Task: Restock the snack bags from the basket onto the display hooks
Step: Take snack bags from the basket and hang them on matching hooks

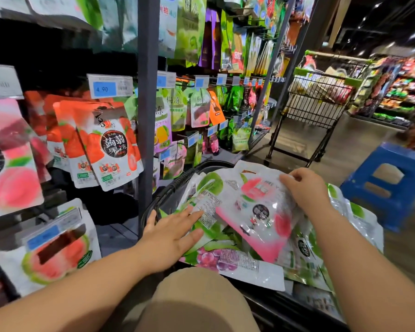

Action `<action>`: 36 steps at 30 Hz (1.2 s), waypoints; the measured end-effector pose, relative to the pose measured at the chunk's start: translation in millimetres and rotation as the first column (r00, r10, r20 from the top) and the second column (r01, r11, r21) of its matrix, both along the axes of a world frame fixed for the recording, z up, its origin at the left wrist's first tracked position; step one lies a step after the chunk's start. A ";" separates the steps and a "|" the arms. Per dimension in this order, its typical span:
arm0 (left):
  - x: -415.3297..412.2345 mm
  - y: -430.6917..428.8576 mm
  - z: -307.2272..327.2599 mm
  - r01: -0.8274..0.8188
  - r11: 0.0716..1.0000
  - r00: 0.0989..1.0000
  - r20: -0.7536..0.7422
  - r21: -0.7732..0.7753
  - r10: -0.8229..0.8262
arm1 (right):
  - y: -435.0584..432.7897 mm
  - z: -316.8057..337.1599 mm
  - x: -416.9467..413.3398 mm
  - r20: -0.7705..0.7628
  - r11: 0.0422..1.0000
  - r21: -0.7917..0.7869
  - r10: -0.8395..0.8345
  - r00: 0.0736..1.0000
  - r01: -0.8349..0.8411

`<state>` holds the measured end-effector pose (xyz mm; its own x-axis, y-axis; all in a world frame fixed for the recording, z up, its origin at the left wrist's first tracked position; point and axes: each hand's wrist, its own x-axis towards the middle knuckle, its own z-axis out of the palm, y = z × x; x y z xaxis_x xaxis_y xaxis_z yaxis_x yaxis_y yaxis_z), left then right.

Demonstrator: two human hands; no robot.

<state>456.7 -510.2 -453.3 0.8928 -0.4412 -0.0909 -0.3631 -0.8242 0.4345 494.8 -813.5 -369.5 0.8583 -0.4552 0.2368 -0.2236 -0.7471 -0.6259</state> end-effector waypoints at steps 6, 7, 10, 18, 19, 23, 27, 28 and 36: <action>1.6 2.6 -6.1 0.012 0.999 1.000 0.018 -0.040 -0.012 | -3.1 0.2 8.9 0.075 0.966 0.176 -0.206 0.976 0.190; 1.9 2.3 -6.8 0.015 0.999 1.000 0.017 -0.048 -0.015 | -1.6 -3.2 9.7 0.071 0.961 0.203 -0.204 0.976 0.186; 2.2 1.4 -6.9 0.021 0.999 1.000 0.023 -0.041 -0.020 | 10.8 -9.8 2.4 0.002 0.965 0.221 -0.148 0.989 0.144; 1.3 0.9 -6.7 0.027 0.999 0.999 0.037 -0.033 -0.025 | 23.1 -11.0 -10.0 0.036 0.930 -0.367 -0.002 0.999 0.015; 1.6 1.0 -7.0 0.027 0.999 0.999 0.036 -0.034 -0.026 | 22.4 -10.1 -7.8 -0.024 0.873 -0.484 0.059 0.998 -0.063; 1.5 1.3 -7.6 0.031 0.998 0.999 0.037 -0.048 -0.030 | 20.4 -7.2 -0.6 -0.314 0.787 -0.551 0.112 0.943 -0.278; 1.5 1.5 -8.3 0.032 0.998 0.999 0.039 -0.051 -0.030 | 17.6 -3.3 3.6 -0.407 0.772 -0.550 0.087 0.909 -0.320; 1.4 1.5 -8.1 0.031 0.998 0.999 0.040 -0.050 -0.029 | 17.6 -2.1 4.2 -0.414 0.767 -0.552 0.087 0.906 -0.327; 1.2 1.4 -6.4 0.021 0.999 0.999 0.035 -0.044 -0.020 | 15.2 1.8 2.2 -0.230 0.824 -0.499 0.173 0.958 -0.269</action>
<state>457.9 -508.8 -459.7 0.8857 -0.4625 -0.0402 -0.3951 -0.7965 0.4576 497.0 -798.3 -367.6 0.9687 -0.0987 0.2277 -0.0777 -0.9920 -0.0994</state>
